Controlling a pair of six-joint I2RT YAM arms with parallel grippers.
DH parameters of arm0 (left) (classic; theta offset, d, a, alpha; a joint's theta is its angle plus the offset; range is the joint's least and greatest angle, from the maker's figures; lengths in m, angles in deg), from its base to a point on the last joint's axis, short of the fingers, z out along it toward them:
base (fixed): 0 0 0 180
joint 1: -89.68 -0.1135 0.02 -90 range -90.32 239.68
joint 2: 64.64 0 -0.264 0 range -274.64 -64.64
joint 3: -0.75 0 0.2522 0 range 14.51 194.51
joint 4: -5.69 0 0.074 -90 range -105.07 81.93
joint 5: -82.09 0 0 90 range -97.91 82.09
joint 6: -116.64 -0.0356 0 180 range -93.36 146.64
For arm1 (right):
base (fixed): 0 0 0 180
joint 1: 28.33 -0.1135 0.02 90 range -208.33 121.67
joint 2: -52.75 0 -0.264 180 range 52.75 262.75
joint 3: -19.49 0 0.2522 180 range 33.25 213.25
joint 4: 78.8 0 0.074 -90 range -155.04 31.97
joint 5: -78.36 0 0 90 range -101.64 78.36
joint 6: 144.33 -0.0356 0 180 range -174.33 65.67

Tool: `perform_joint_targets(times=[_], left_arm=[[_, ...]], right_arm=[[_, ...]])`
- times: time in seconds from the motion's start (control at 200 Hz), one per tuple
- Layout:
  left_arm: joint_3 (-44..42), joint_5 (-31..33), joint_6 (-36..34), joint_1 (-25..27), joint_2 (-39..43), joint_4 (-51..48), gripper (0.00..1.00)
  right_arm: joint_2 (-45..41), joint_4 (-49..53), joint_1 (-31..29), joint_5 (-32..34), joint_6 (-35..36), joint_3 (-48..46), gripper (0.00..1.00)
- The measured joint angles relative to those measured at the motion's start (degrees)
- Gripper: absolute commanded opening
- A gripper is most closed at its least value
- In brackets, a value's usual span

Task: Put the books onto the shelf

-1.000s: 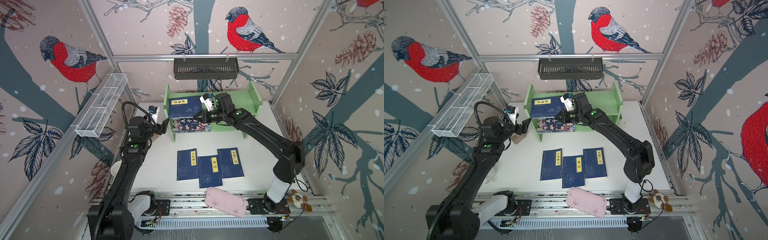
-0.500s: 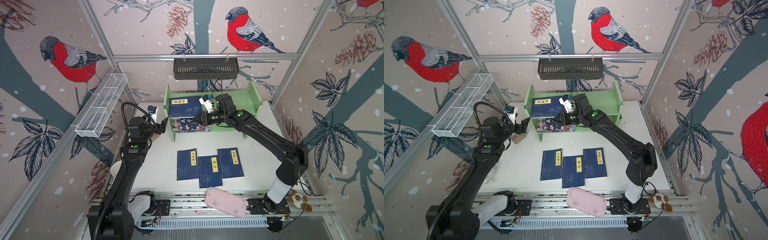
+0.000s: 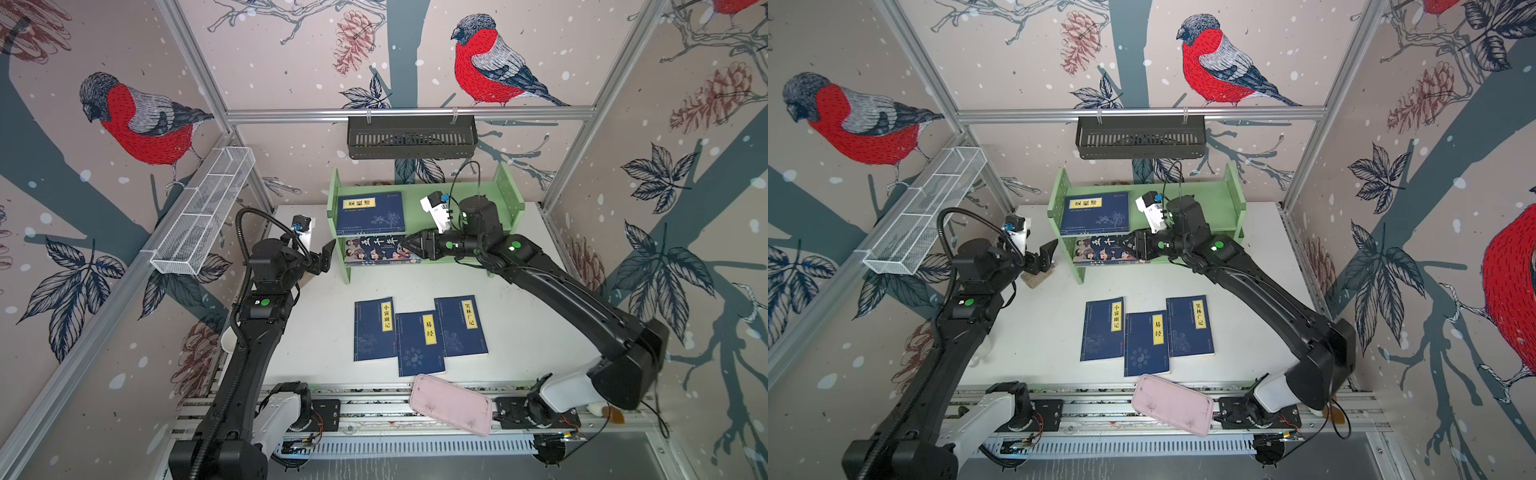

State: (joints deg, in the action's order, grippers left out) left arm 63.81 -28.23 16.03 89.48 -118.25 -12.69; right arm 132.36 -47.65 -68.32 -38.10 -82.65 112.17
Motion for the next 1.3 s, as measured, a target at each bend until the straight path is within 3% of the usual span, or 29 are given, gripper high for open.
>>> perform_joint_targets(times=[0.28,0.515,0.65,0.895,1.12,1.301], left_arm=[[3.2,-11.5,2.2,0.4,4.3,-13.7,0.87],[3.4,-20.5,9.3,3.5,3.7,-15.8,0.86],[1.9,-22.9,12.1,8.6,2.5,-15.7,0.86],[-0.4,-23.4,15.1,20.2,-1.8,-14.6,0.86],[0.7,-18.8,16.2,32.6,-9.4,-11.9,0.85],[-0.7,-16.2,20.0,40.5,-16.9,-5.1,0.84]], right_arm=[[-14.6,-1.6,-2.5,6.5,-2.3,-21.9,0.52],[-20.8,-2.1,-3.8,14.8,-11.8,-37.9,0.53],[-21.1,-1.6,-0.6,19.3,-16.7,-43.3,0.57],[-21.0,-3.0,11.7,21.0,-19.5,-48.2,0.57],[-21.0,-6.0,19.1,17.0,-19.7,-53.4,0.57],[-20.2,-7.3,21.1,13.8,-19.7,-55.3,0.57]])
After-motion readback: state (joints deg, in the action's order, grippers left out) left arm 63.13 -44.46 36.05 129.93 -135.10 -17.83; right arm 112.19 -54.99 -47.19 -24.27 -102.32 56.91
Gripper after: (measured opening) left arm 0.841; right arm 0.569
